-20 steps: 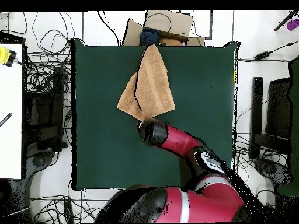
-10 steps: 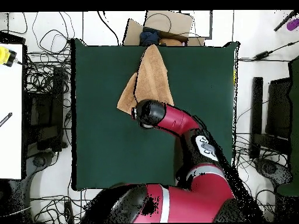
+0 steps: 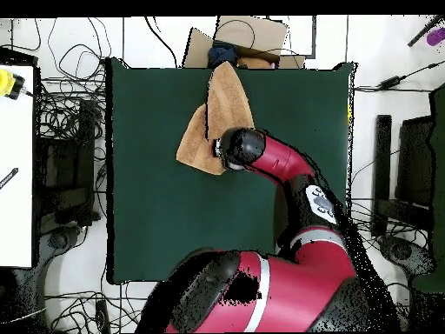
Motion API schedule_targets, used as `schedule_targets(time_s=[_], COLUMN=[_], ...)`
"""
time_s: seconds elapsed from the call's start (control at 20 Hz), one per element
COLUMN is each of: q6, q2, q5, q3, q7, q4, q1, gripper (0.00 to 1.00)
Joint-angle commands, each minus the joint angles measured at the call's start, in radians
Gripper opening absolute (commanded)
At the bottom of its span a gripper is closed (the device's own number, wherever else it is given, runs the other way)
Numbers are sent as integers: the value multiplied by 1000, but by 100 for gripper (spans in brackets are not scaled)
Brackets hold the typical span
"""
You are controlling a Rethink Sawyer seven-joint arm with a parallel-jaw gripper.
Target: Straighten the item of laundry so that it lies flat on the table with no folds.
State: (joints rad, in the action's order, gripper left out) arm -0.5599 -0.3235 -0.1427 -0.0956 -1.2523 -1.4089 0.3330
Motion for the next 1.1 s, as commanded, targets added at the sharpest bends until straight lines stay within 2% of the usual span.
schedule_targets(time_s=[0.05, 0.15, 0.3, 0.35, 0.6, 0.65, 1.1], q6=[-225, -170, 45, 82, 30, 31, 38], q2=[86, 106, 151, 153, 132, 128, 106], q5=[-46, -36, -13, -5, 5, 9, 25], q3=[2, -3, -47, -60, -54, -53, -57], q7=[-202, -198, -191, -186, -164, -161, -143], q4=[254, 240, 144, 123, 124, 117, 66], q1=[-8, -6, 22, 33, 24, 24, 38], gripper=[100, 100, 100, 100, 100, 0, 0])
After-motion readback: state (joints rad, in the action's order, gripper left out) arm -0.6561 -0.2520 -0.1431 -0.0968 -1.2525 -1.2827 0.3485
